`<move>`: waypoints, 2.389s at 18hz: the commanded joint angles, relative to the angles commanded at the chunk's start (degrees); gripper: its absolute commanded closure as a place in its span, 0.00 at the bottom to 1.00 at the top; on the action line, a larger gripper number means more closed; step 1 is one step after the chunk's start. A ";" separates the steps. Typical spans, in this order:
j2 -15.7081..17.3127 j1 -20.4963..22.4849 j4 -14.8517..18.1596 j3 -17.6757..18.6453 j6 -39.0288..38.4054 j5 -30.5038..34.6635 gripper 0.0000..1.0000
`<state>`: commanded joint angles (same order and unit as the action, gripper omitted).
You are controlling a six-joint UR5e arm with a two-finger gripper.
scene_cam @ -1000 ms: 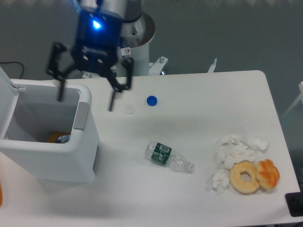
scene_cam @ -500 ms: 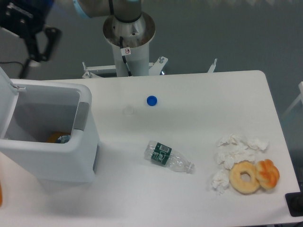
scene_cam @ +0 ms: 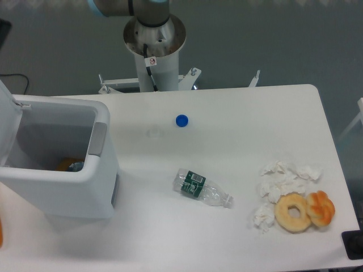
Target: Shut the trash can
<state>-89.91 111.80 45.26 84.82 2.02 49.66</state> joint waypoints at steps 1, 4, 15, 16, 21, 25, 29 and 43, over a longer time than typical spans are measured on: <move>-0.18 -0.62 0.00 0.26 0.00 0.00 0.00; -0.18 -2.46 0.00 1.40 0.09 0.09 0.00; -1.76 -4.05 0.00 2.99 0.44 0.09 0.00; -2.37 -4.05 0.00 2.99 0.53 0.09 0.00; -3.08 -4.05 0.00 2.81 1.32 0.17 0.00; -2.90 -3.96 0.00 2.81 1.84 0.44 0.00; -2.73 -3.70 0.17 2.99 2.20 2.89 0.00; -1.76 2.98 0.26 5.36 6.94 8.79 0.00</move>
<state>-91.67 114.78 45.53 90.17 8.96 58.45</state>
